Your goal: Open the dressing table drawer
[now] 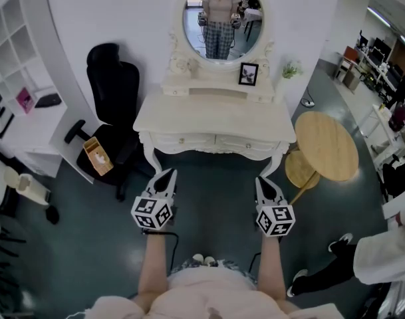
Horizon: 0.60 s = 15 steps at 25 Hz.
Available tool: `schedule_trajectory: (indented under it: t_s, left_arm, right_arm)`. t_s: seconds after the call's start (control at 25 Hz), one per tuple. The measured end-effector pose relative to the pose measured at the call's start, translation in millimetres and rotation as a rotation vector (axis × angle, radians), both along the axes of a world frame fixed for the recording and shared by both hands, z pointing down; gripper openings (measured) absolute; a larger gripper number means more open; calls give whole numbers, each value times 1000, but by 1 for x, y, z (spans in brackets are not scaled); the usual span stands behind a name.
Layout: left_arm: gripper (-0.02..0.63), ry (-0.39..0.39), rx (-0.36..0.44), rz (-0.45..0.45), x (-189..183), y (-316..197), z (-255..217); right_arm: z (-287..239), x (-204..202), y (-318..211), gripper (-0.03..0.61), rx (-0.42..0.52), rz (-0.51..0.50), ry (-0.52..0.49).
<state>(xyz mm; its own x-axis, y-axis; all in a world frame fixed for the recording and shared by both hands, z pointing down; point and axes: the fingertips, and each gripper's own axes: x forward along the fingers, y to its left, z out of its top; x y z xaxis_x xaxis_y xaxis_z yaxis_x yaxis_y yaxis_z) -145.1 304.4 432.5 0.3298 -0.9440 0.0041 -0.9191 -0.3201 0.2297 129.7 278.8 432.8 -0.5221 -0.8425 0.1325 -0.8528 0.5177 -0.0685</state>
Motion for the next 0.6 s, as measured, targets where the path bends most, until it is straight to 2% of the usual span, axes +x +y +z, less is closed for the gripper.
schedule_trajectory:
  t_s: [0.16, 0.24, 0.32, 0.52, 0.6]
  left_arm:
    - [27, -2, -3, 5, 0, -1, 3]
    - [27, -2, -3, 7, 0, -3, 5]
    - [26, -2, -6, 10, -1, -4, 5]
    - [28, 0, -11, 18, -5, -9, 9]
    - [26, 5, -11, 21, -6, -12, 8]
  right_arm:
    - [-1, -3, 0, 23, 11, -11, -23]
    - [-3, -6, -1, 147, 12, -21, -37]
    - [-5, -9, -2, 230, 18, -20, -43]
    - [-7, -11, -8, 401, 37, 18, -62]
    - [-6, -12, -10, 448, 30, 31, -76]
